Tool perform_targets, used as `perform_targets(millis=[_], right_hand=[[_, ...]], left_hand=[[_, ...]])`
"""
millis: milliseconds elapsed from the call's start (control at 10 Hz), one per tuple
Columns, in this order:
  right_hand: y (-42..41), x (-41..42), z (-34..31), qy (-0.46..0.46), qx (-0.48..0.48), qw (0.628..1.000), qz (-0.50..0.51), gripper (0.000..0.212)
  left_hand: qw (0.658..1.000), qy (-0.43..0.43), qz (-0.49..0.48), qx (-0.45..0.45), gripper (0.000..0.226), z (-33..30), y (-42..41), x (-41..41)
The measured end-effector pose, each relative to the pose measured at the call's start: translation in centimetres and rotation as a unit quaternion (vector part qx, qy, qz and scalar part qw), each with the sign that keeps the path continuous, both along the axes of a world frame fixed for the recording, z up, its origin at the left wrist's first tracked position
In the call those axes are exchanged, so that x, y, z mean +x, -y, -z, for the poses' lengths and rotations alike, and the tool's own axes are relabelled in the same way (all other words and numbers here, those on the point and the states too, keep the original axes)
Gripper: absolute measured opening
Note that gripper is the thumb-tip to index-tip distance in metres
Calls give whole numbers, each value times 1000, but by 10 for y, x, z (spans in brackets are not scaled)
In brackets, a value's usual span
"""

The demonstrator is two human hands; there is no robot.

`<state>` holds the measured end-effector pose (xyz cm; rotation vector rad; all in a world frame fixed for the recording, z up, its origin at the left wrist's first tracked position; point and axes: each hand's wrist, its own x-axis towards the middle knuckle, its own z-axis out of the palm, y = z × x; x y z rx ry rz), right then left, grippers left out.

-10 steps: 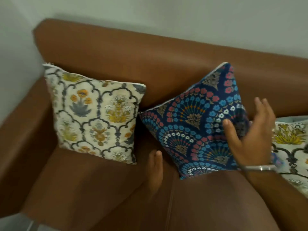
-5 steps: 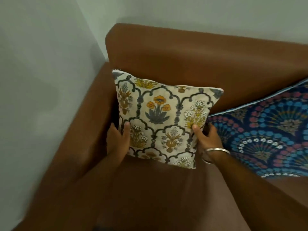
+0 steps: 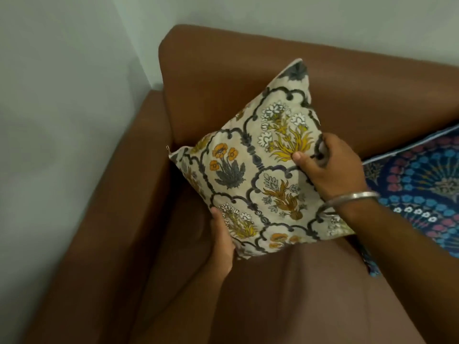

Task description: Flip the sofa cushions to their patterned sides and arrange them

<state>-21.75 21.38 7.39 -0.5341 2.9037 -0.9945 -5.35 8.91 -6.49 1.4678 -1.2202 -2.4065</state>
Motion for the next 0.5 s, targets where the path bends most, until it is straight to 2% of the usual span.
perform_targets(millis=[100,200,300,400,500], right_hand=[[13,-15,7,-6,49,998,-29,47],[10,-20,23,-18,16,999,-26,54],[-3,-5,35,-16,-18,1000,-14,71],[-20,13,28,-36,101,994,-14,83],[-39,44,-11,-73,217,973,-39,83]], left_hand=[[998,-17,-47,37,91,13,-8,-19],[998,-13,-62,8,92,23,-8,-20],[998,-26,-34,-42,82,29,-2,-5],[978,78,47,-187,69,14,10,15],[880,147,205,-402,83,-53,25,29]])
